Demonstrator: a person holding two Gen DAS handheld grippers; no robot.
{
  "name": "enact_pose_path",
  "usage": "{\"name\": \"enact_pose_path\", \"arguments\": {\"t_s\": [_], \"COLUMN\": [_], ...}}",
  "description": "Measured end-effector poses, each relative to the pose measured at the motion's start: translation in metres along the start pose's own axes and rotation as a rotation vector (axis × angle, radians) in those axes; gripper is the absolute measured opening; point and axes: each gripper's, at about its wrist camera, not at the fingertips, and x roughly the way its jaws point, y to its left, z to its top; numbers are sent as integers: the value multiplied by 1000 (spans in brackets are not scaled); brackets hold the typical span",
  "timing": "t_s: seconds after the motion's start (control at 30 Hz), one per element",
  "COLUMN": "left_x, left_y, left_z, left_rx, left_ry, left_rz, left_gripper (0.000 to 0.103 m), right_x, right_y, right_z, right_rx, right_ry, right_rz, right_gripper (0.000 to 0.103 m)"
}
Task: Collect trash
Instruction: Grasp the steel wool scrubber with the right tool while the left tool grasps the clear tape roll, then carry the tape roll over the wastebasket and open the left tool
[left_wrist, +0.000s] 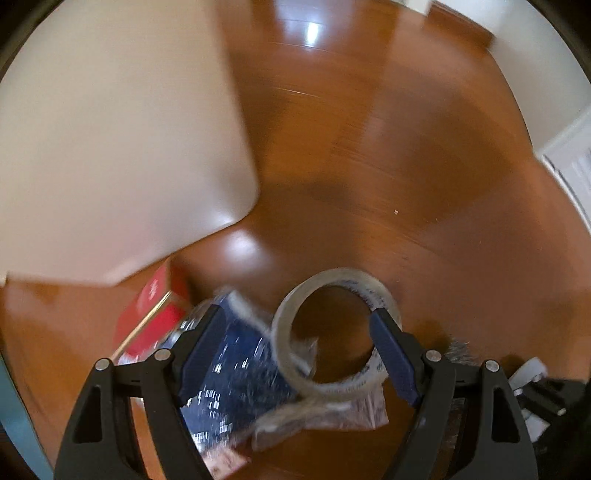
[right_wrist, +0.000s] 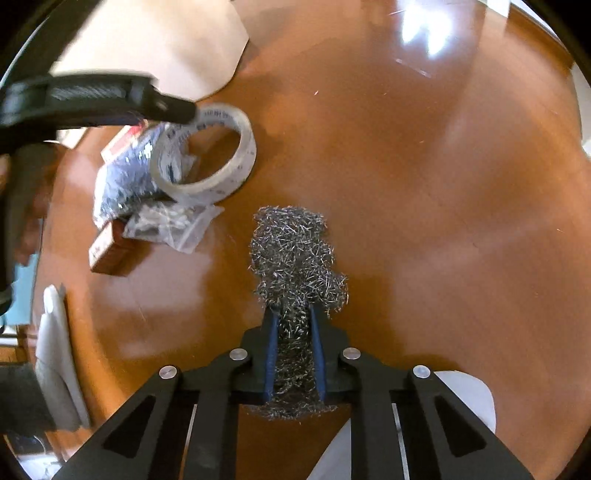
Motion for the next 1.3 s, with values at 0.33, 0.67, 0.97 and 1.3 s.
{"name": "enact_pose_path", "arguments": {"t_s": [0.33, 0.67, 0.97, 1.3], "left_x": [36, 14, -94, -264], "left_y": [-9, -12, 4, 62], "left_z": [16, 23, 12, 56], "left_rx": [114, 46, -121, -188], "left_ry": [95, 29, -153, -507], "left_rz": [67, -86, -265, -242], "left_gripper": [57, 9, 9, 9], "right_x": [-24, -28, -27, -29], "right_y": [-29, -27, -30, -27], "right_z": [-1, -2, -4, -3], "right_rx": [108, 127, 153, 158], "right_ry": [-35, -66, -68, -94], "right_rz": [53, 48, 42, 40], "right_gripper": [17, 17, 17, 17]}}
